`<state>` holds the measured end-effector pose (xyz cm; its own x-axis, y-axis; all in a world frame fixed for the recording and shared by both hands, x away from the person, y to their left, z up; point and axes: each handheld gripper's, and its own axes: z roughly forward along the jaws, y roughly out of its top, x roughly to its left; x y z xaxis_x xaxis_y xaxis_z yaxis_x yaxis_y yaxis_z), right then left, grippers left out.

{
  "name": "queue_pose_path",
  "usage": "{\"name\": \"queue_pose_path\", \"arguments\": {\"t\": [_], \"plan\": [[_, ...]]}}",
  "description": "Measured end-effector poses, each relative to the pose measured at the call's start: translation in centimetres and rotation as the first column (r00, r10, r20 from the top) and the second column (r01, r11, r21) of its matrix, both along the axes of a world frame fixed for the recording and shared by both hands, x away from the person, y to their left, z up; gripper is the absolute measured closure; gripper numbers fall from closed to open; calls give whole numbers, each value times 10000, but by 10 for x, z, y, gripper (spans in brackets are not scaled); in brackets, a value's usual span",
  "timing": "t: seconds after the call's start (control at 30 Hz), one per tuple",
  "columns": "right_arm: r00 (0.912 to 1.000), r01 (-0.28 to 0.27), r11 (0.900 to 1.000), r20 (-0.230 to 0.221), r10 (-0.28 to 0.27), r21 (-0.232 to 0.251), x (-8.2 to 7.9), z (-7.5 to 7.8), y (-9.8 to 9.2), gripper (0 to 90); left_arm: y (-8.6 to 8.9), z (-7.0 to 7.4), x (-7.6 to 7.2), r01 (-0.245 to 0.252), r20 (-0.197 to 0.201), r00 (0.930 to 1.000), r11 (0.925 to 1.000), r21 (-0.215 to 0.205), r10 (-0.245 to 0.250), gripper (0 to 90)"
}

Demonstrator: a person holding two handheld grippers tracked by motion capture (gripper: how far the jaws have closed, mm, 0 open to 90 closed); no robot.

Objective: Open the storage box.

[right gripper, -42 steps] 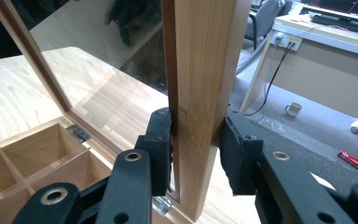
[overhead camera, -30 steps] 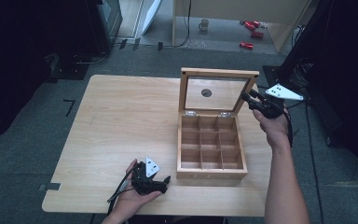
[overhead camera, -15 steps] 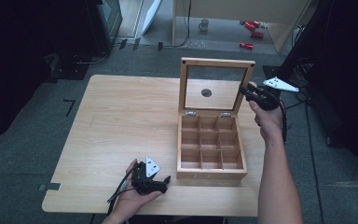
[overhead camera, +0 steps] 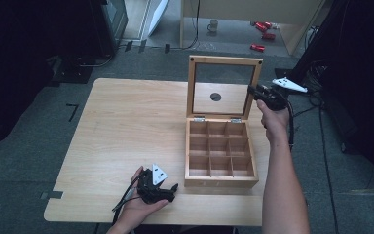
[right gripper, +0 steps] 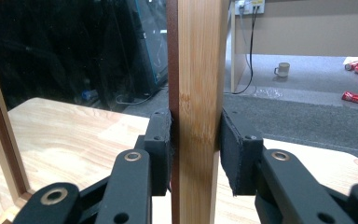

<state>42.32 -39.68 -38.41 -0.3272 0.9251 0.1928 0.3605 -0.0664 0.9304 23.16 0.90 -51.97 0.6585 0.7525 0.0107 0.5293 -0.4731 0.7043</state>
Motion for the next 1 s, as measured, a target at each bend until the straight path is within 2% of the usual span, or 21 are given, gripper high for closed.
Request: {"name": "queue_pose_path", "arguments": {"t": [0.7,0.83,0.9,1.0], "plan": [[9990,427,9989,-102,-425,176,1,-1,4,659,0,0,0,-16,-2,10000,10000,-12,16,130],[9974,621,9980,-368,-618,65,0,0,6,593,0,0,0,-19,0,10000,10000,-15,19,130],[9955,861,9961,-389,-867,-169,-4,0,6,514,0,0,0,-6,-3,10000,10000,2,6,130],[9944,965,9953,-421,-969,-104,-8,1,4,460,0,0,0,-18,-1,10000,10000,-16,18,130]]}}
